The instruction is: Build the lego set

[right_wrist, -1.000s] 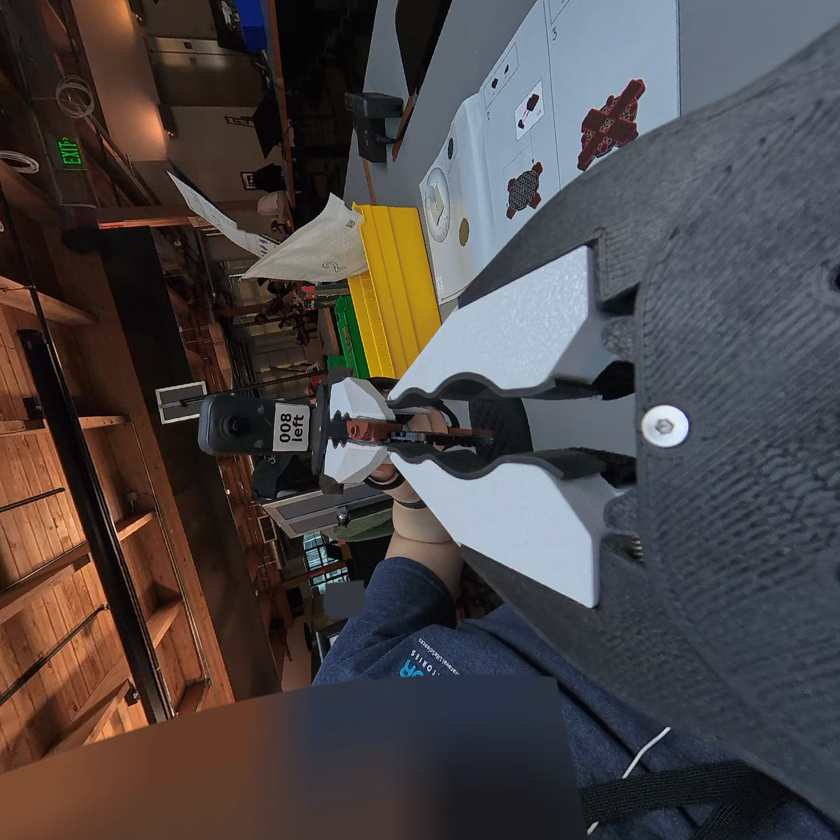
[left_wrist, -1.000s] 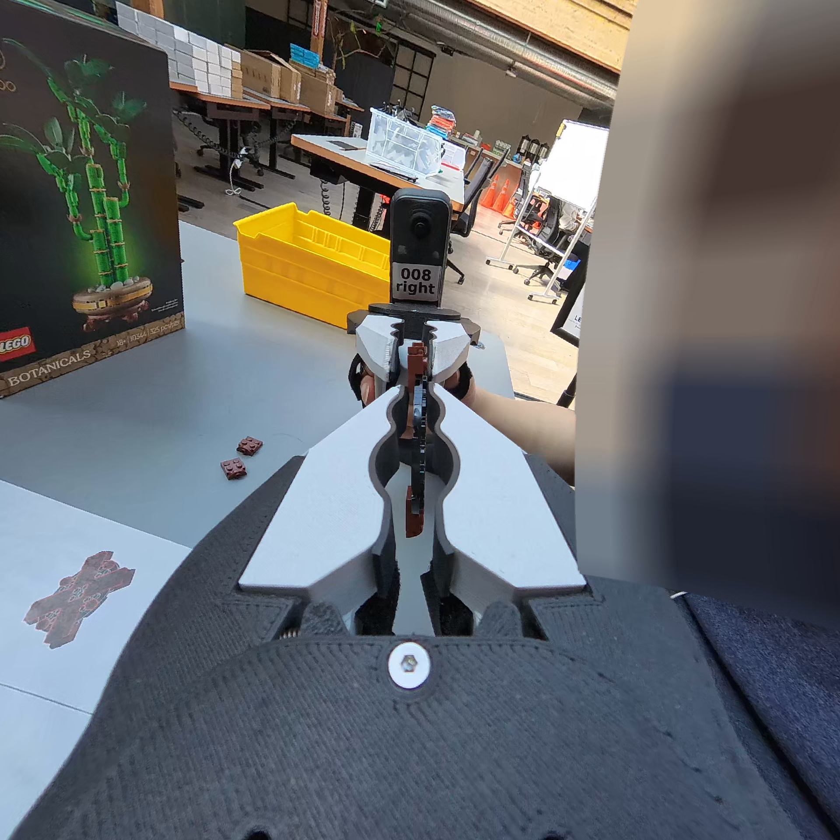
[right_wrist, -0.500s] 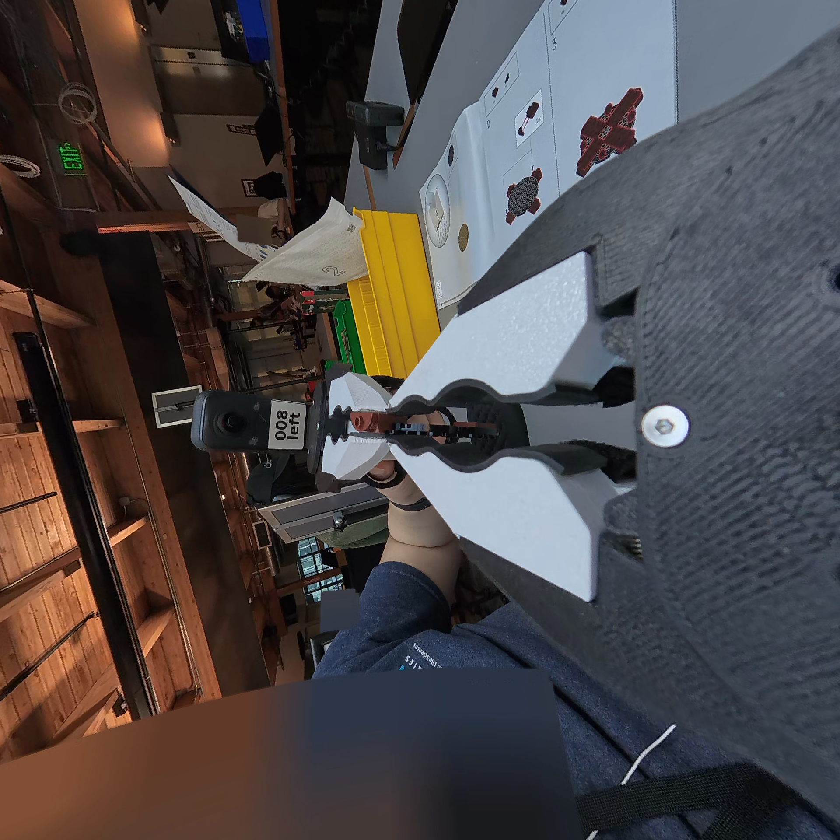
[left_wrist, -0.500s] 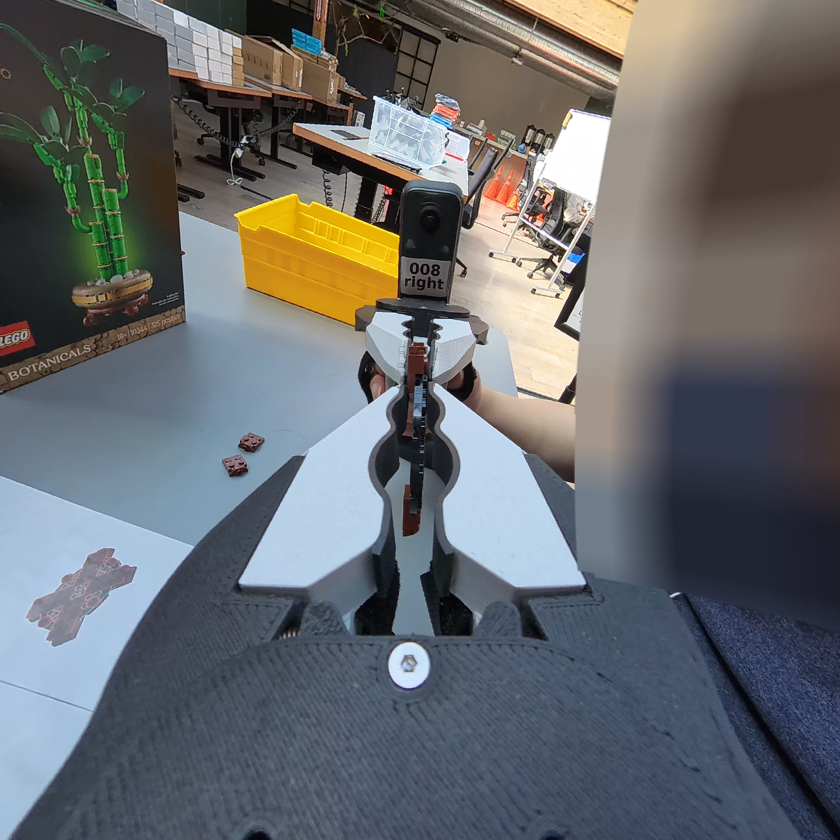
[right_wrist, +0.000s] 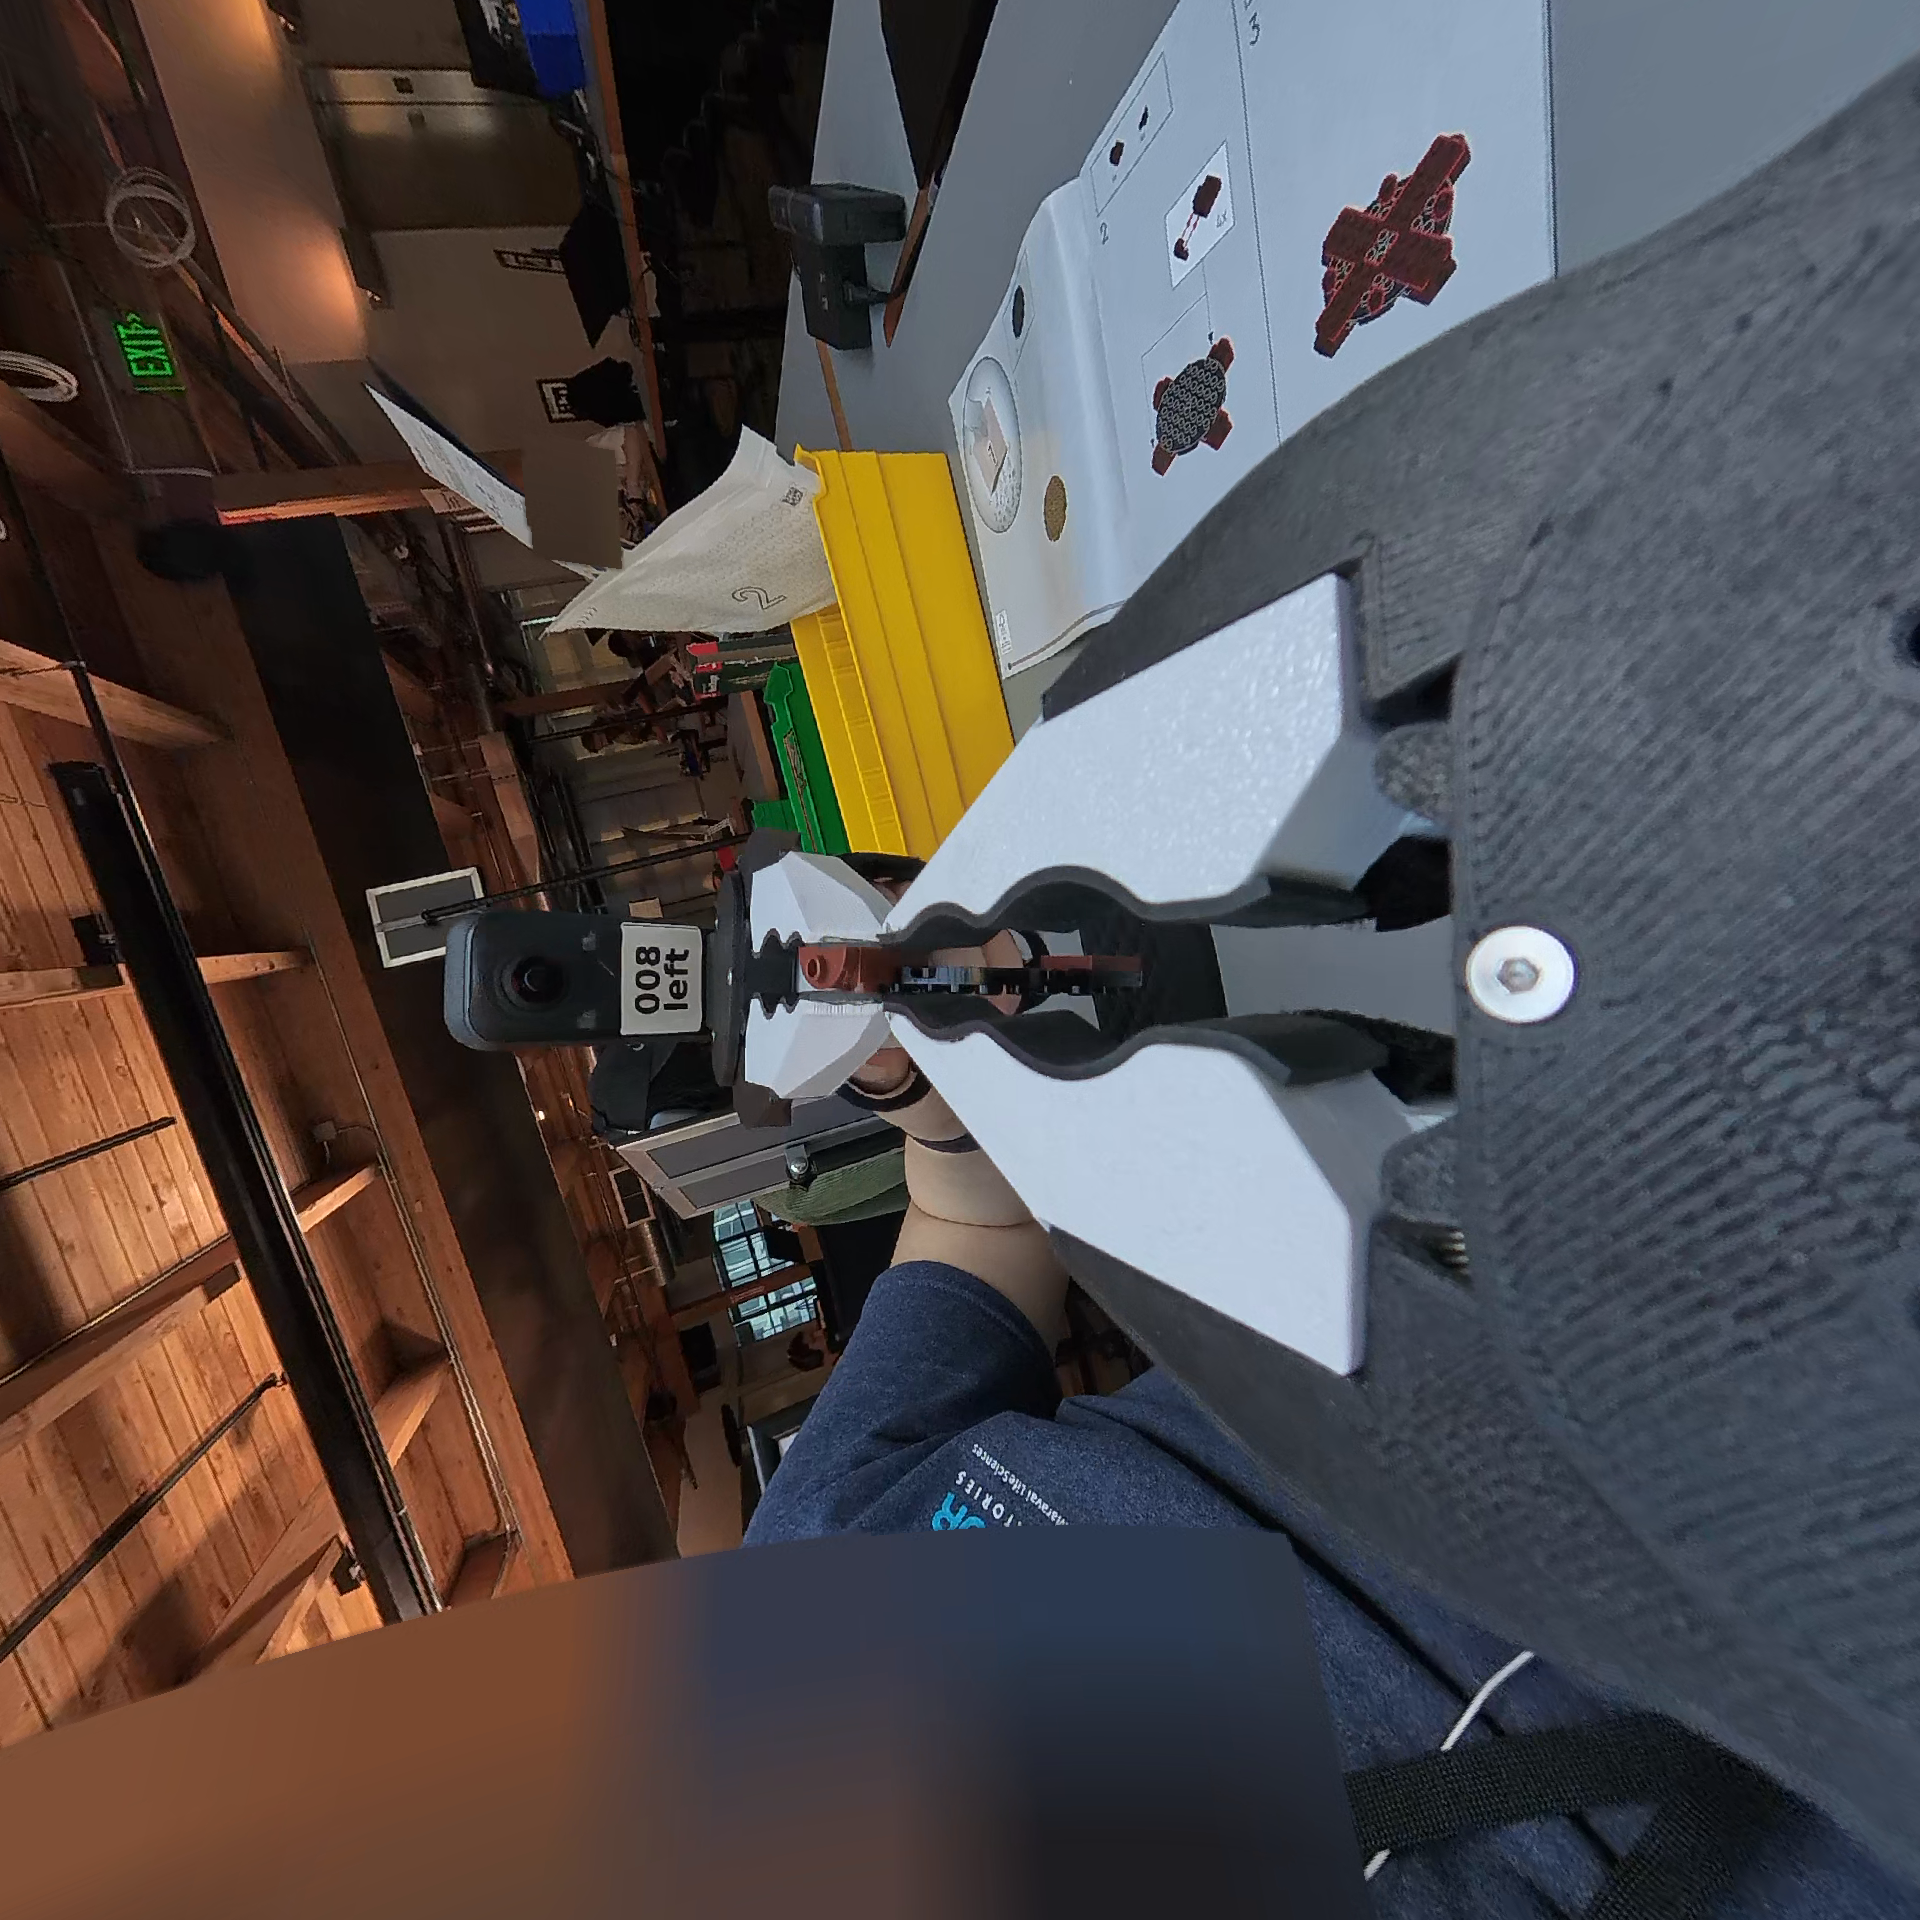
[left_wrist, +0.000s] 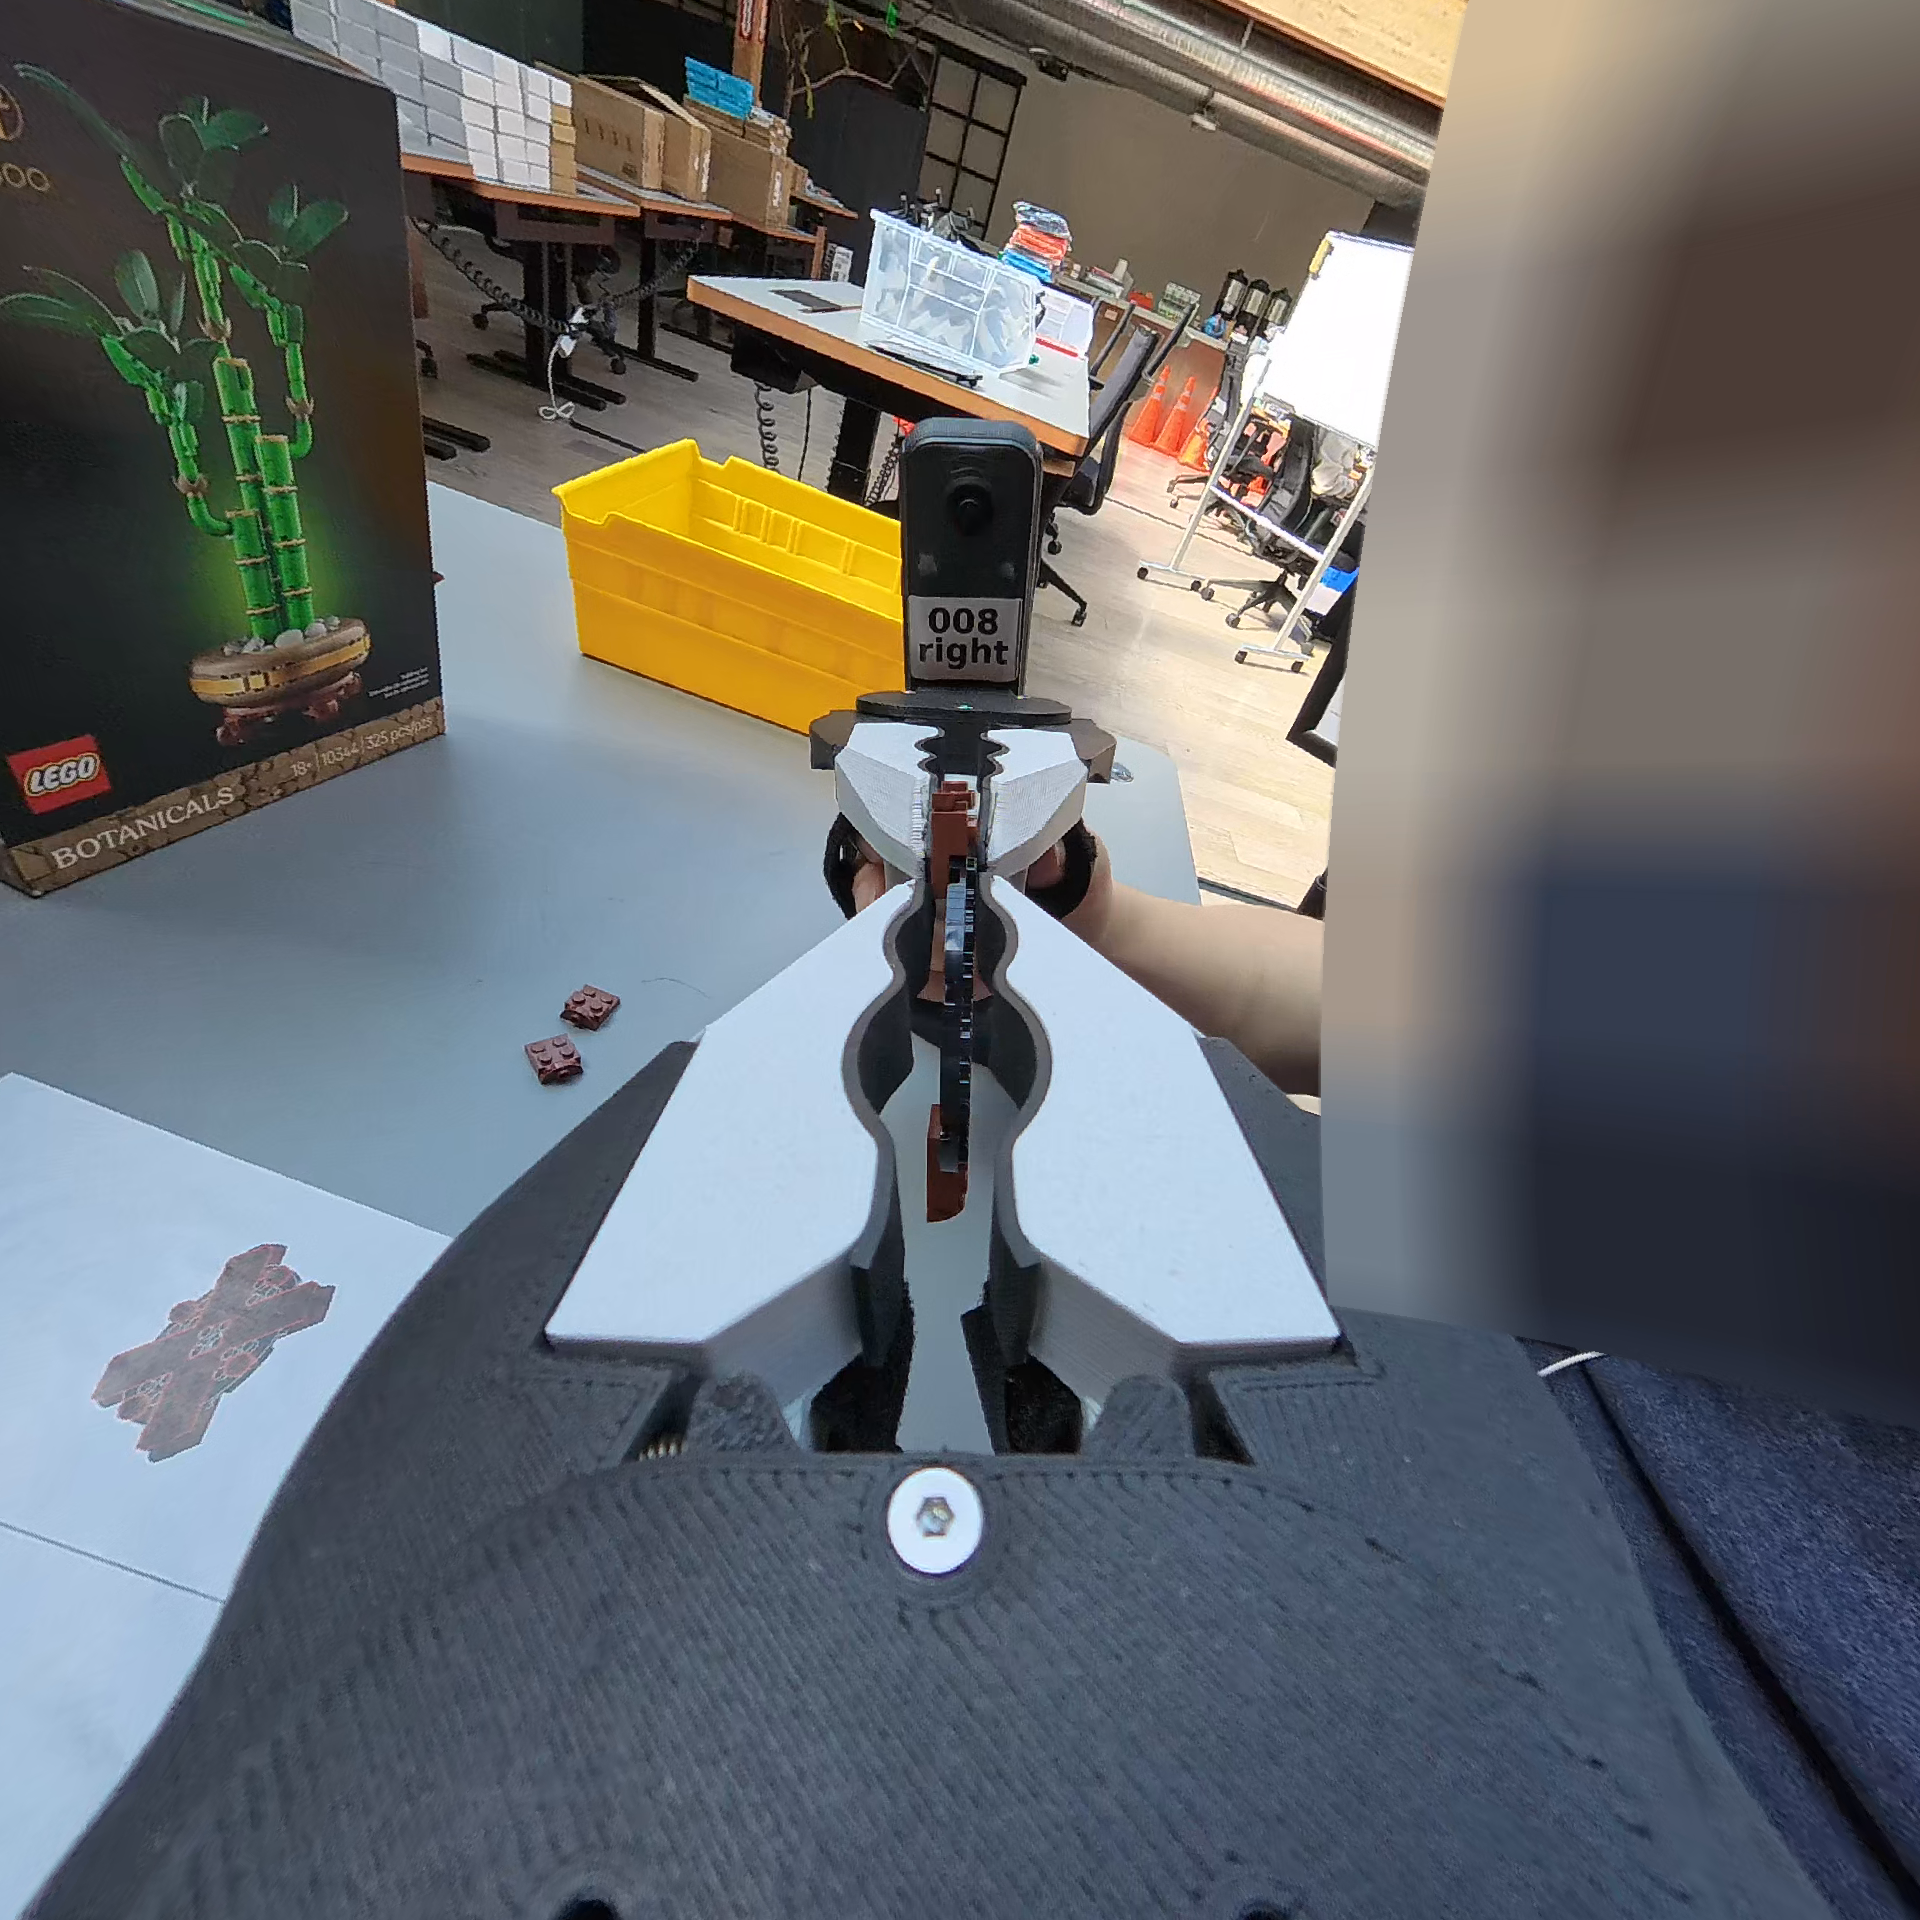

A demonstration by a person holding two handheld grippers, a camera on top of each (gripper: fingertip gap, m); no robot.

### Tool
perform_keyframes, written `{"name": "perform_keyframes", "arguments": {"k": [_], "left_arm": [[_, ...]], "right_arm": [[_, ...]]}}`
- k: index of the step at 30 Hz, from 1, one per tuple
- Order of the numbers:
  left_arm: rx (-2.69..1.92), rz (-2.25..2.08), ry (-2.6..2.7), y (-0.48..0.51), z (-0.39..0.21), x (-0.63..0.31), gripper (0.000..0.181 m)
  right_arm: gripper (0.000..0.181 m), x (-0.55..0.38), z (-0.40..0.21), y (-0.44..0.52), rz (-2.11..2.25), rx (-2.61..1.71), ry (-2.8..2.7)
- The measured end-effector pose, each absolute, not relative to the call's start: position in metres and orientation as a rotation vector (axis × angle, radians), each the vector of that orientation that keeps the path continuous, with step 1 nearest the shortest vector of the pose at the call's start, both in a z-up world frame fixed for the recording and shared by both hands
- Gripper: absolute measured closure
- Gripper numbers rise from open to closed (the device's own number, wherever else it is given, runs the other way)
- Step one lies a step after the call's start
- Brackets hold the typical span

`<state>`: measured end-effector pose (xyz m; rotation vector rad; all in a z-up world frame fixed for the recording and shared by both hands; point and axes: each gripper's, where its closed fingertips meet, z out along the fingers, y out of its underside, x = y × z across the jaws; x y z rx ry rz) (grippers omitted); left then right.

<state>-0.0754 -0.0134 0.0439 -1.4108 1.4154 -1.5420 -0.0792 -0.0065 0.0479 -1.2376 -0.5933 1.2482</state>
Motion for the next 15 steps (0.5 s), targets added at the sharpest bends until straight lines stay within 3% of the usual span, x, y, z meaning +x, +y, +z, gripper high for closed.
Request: {"name": "perform_keyframes", "arguments": {"k": [1,8,12,15], "left_arm": [[-1.411,-1.538,1.414,-0.013,0.044,-0.075,0.176],[-1.416,-1.545,1.424,-0.013,0.043,-0.075,0.175],[-1.382,-1.414,1.452,-0.005,0.043,-0.074,0.152],[-1.293,-1.344,1.545,-0.013,0.045,-0.075,0.158]], "right_arm": [[0.174,-0.079,0.048,-0.006,1.236,-1.237,-0.595],[0.175,-0.078,0.047,-0.008,1.252,-1.253,-0.605],[0.175,-0.077,0.052,-0.012,1.244,-1.218,-0.629],[0.175,-0.081,0.052,-0.017,1.219,-1.201,-0.675]]}}
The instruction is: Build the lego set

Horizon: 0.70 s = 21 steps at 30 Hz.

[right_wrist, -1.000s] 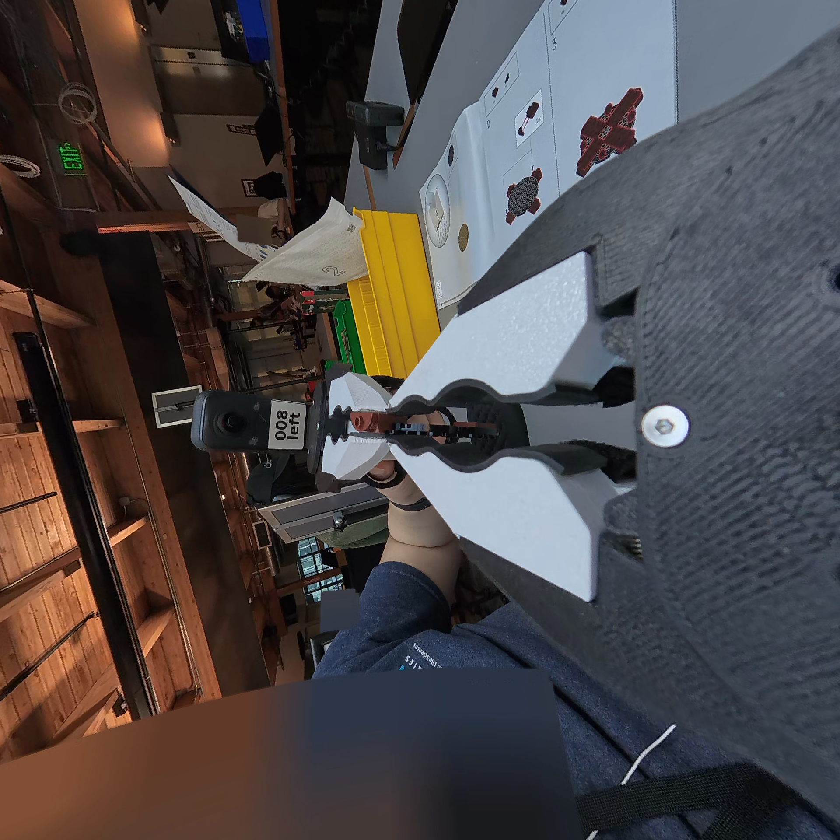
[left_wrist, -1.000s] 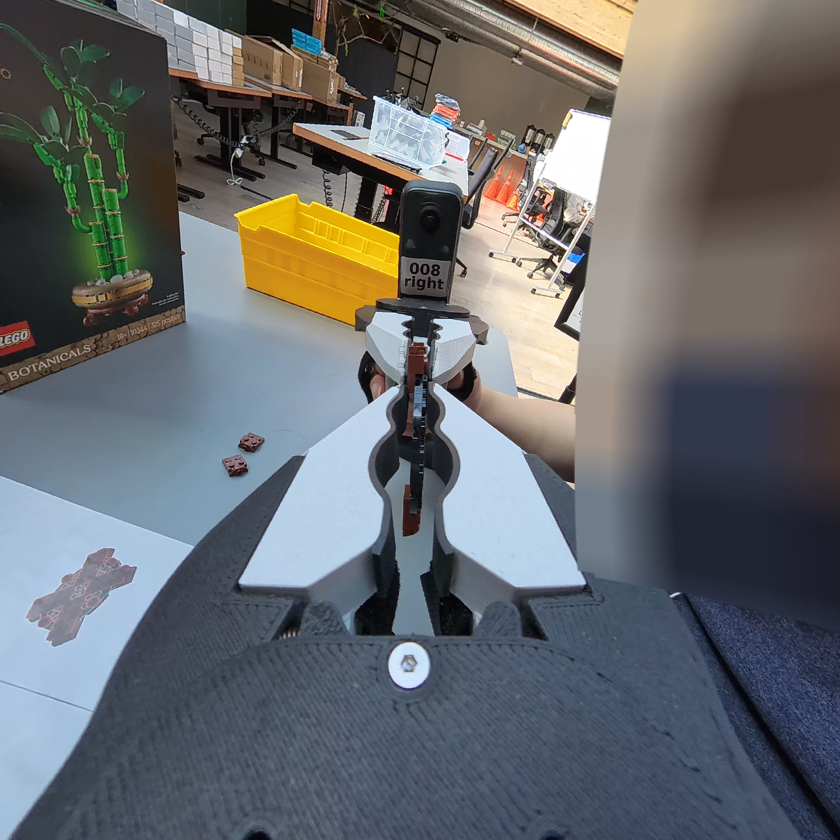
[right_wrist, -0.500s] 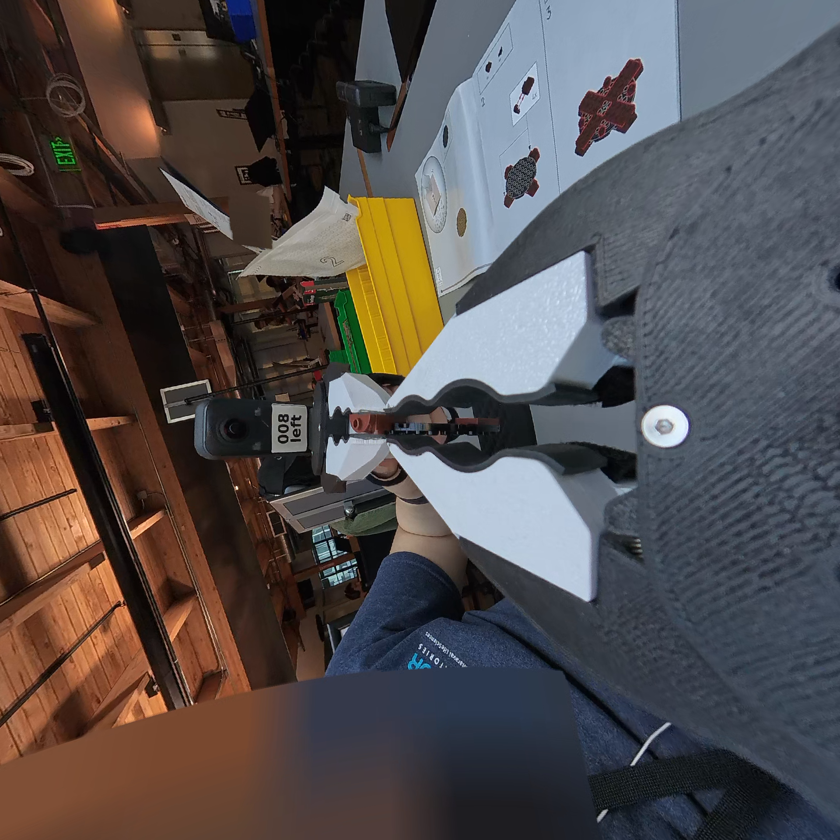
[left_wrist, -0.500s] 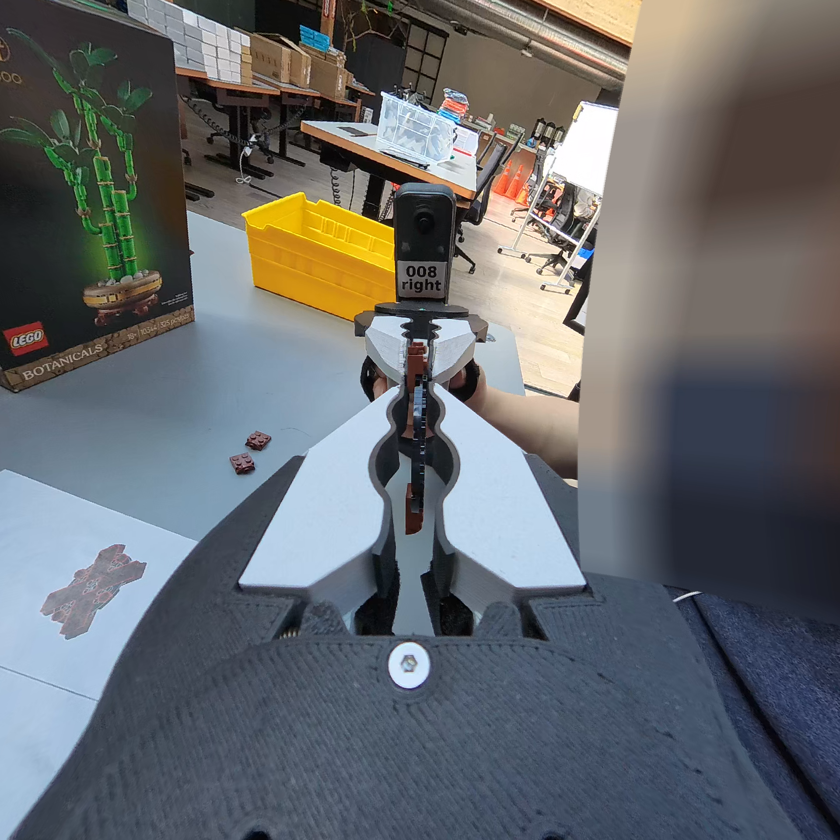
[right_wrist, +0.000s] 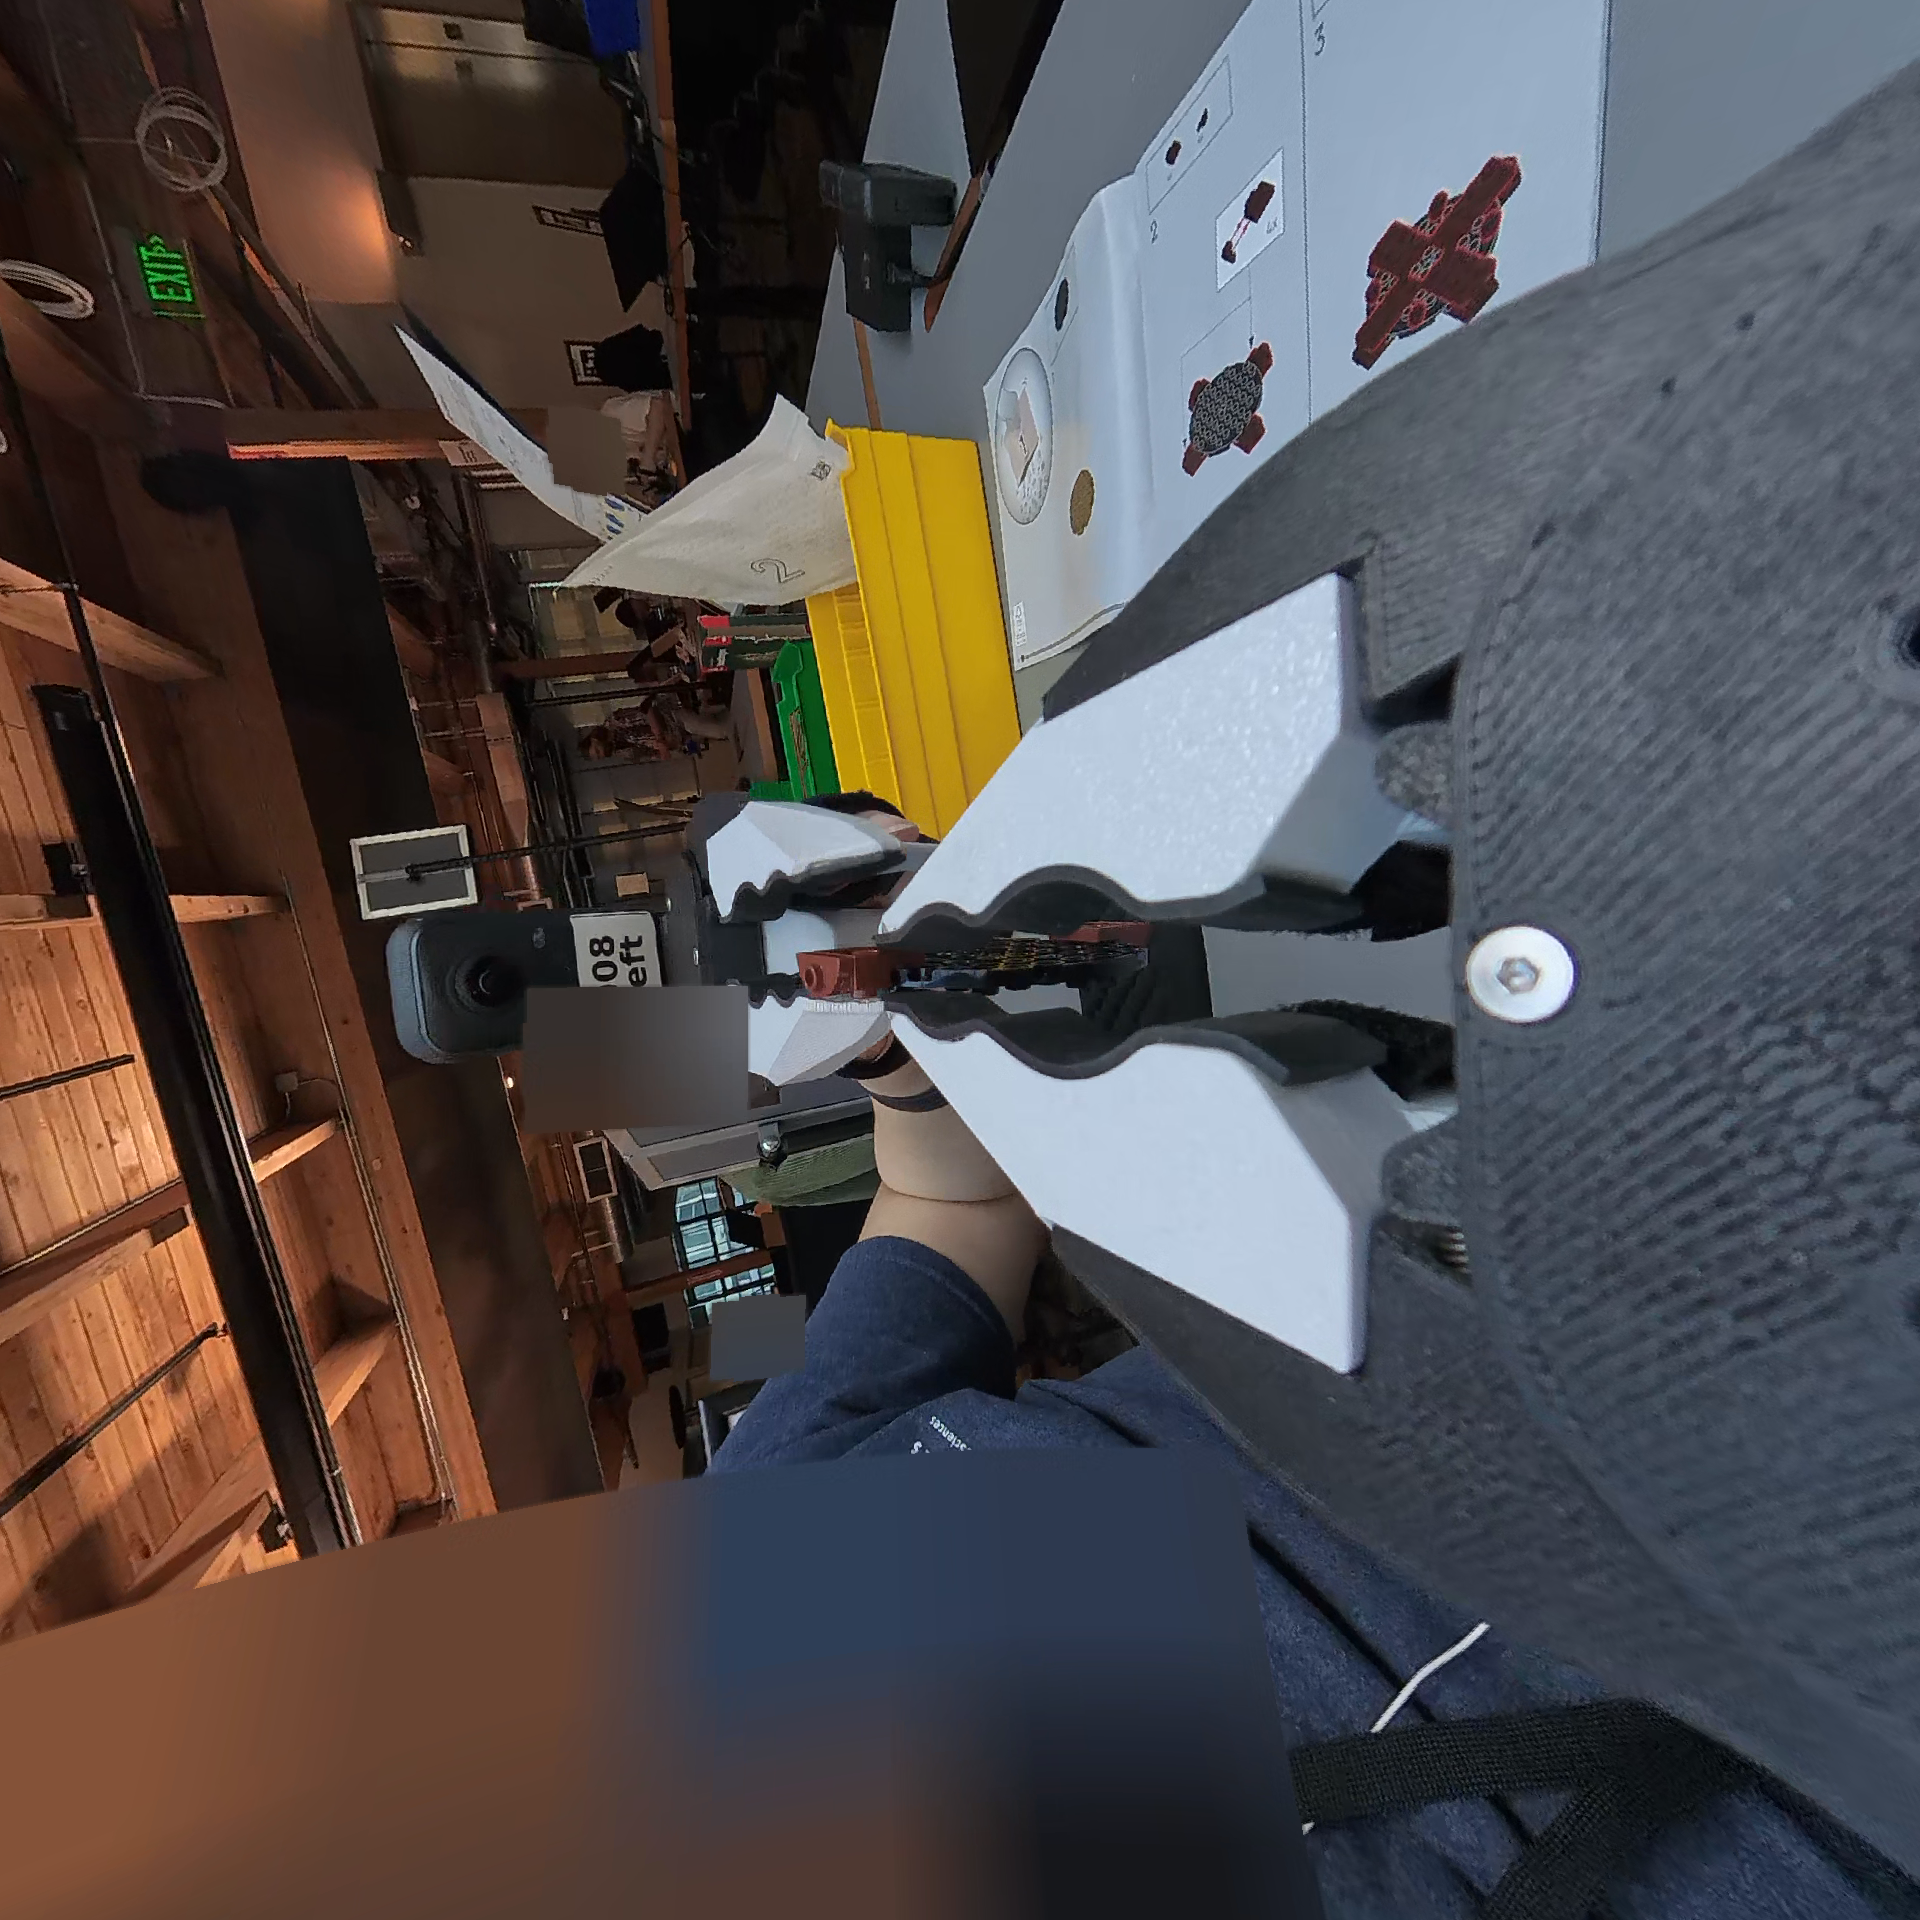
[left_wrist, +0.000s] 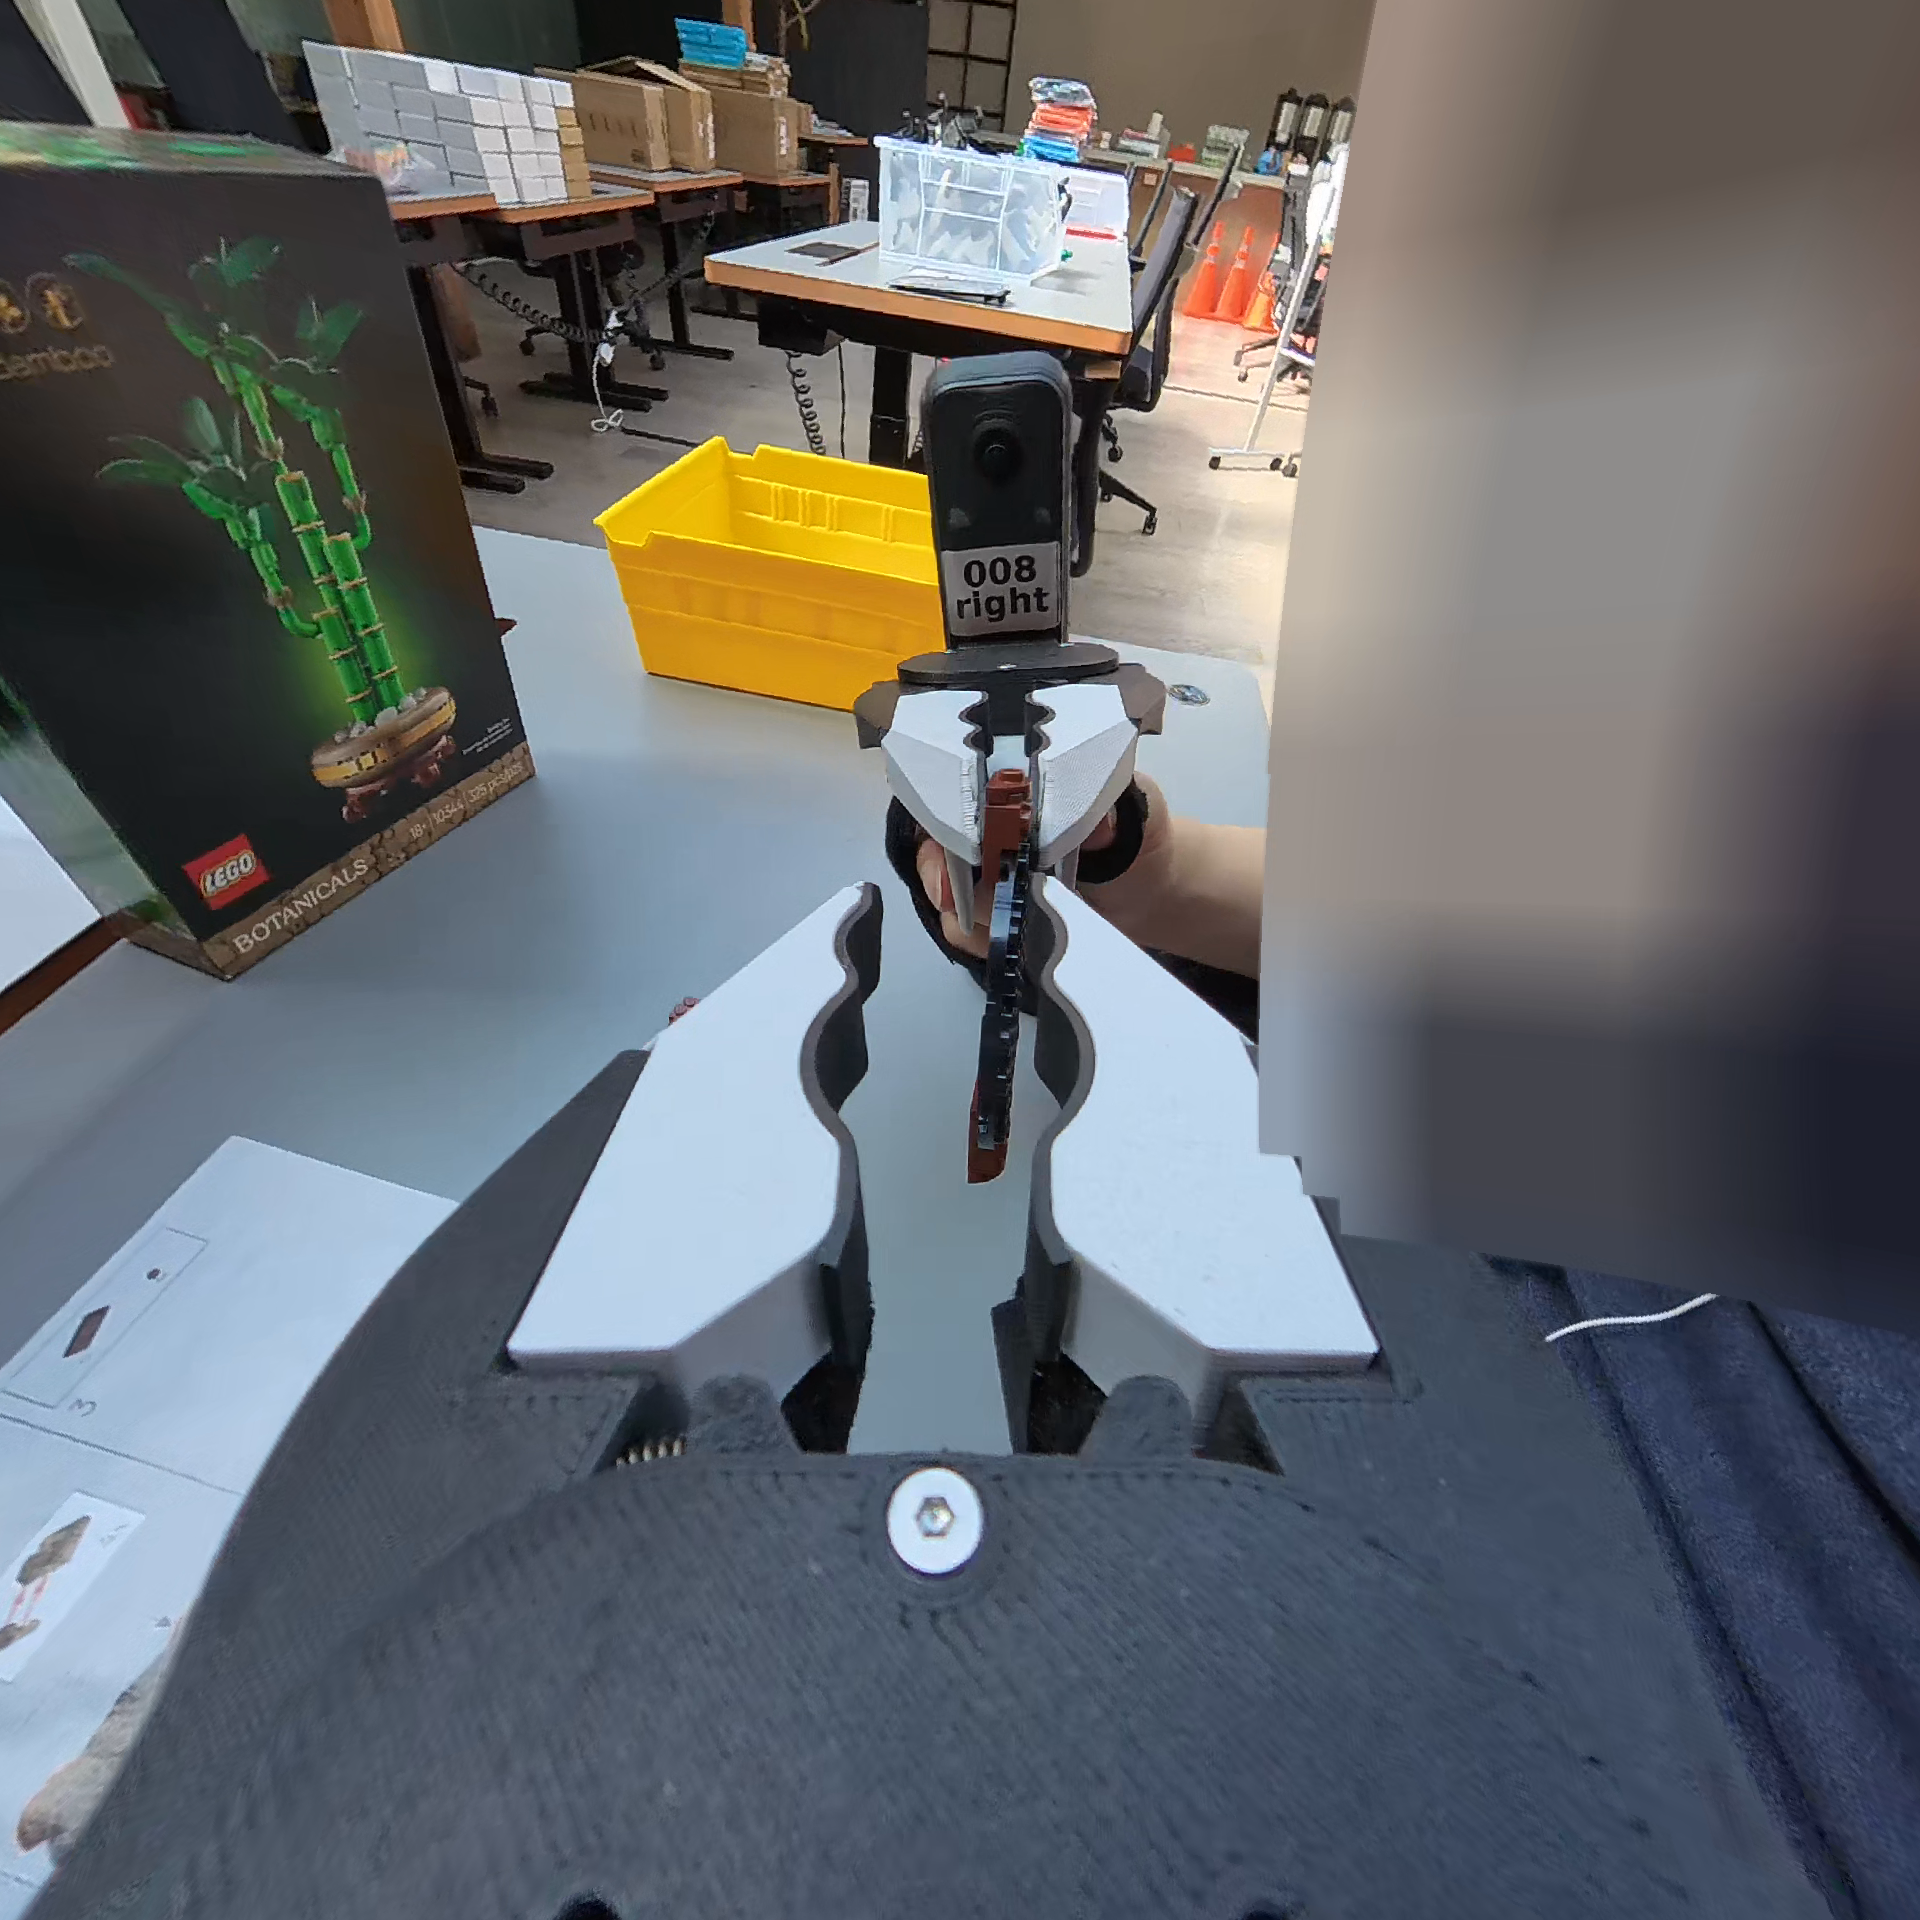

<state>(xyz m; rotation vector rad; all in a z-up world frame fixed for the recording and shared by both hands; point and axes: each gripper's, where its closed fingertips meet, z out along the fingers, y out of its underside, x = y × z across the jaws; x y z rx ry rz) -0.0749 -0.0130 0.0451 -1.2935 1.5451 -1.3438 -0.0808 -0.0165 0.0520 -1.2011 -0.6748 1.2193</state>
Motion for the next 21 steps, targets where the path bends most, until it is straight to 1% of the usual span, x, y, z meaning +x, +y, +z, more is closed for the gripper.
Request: {"name": "perform_keyframes", "arguments": {"k": [3,6,21], "left_arm": [[-1.214,-1.298,1.648,-0.026,0.044,-0.075,0.174],[-1.194,-1.260,1.652,-0.026,0.044,-0.073,0.174],[-1.307,-1.371,1.597,-0.024,0.042,-0.075,0.176]], "right_arm": [[0.175,-0.084,0.051,-0.019,1.200,-1.188,-0.703],[0.175,-0.082,0.052,-0.019,1.169,-1.177,-0.713],[0.175,-0.083,0.049,-0.017,1.175,-1.181,-0.708]]}}
